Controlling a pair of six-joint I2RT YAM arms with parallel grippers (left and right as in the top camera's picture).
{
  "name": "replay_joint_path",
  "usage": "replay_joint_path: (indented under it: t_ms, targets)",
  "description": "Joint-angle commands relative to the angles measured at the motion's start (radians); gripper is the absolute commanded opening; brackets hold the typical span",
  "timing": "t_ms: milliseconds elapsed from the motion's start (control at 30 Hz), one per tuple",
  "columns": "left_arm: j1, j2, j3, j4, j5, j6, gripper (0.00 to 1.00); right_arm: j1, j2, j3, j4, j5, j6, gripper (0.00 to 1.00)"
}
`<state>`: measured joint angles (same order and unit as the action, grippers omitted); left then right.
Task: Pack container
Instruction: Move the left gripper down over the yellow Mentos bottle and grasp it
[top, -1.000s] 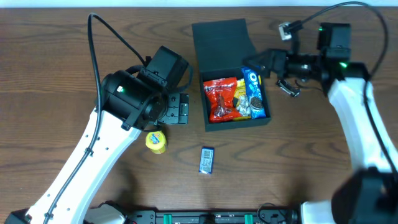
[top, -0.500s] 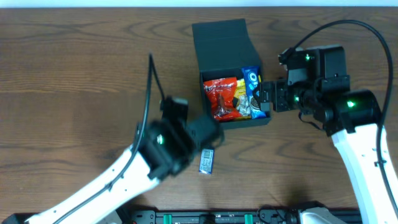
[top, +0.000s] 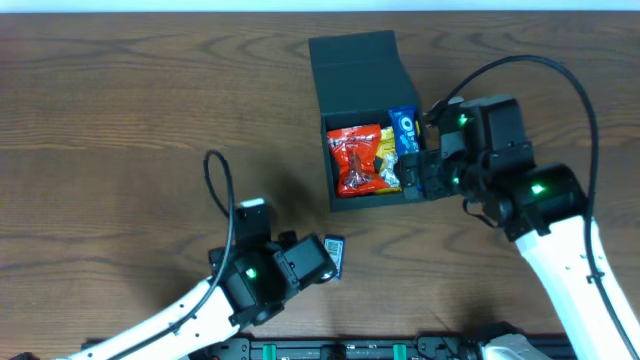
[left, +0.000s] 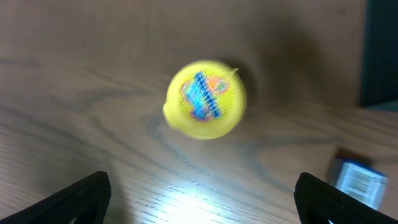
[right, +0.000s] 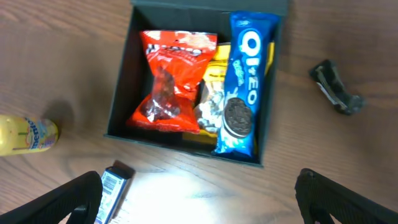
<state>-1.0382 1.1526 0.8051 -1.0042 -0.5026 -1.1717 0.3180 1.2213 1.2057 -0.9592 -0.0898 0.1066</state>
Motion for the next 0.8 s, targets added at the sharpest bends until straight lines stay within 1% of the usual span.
replay_joint_path:
  t_ms: [0, 167, 400, 500, 600, 667, 767]
  targets:
    - [-0.002, -0.003, -0.087, 0.066, -0.039, -0.079, 0.95, 0.042, -0.043, 0.0, 0.017, 0.089, 0.013, 0.99]
    - [0.011, -0.002, -0.207, 0.178, -0.085, -0.086, 0.95, 0.08, -0.05, -0.003, 0.021, 0.219, 0.065, 0.99]
    - [0.094, -0.001, -0.312, 0.312, -0.115, -0.076, 0.95, 0.084, -0.05, -0.009, 0.034, 0.245, 0.065, 0.99]
    - [0.144, -0.001, -0.349, 0.414, -0.107, 0.0, 0.95, 0.084, -0.05, -0.009, 0.04, 0.249, 0.065, 0.99]
    - [0.185, -0.001, -0.367, 0.53, -0.093, 0.124, 0.95, 0.084, -0.05, -0.009, 0.039, 0.259, 0.065, 0.99]
    - [0.206, -0.001, -0.367, 0.581, -0.091, 0.194, 0.95, 0.084, -0.05, -0.009, 0.039, 0.259, 0.065, 0.99]
    - [0.237, 0.0, -0.367, 0.619, -0.084, 0.245, 0.95, 0.084, -0.05, -0.009, 0.039, 0.259, 0.065, 0.99]
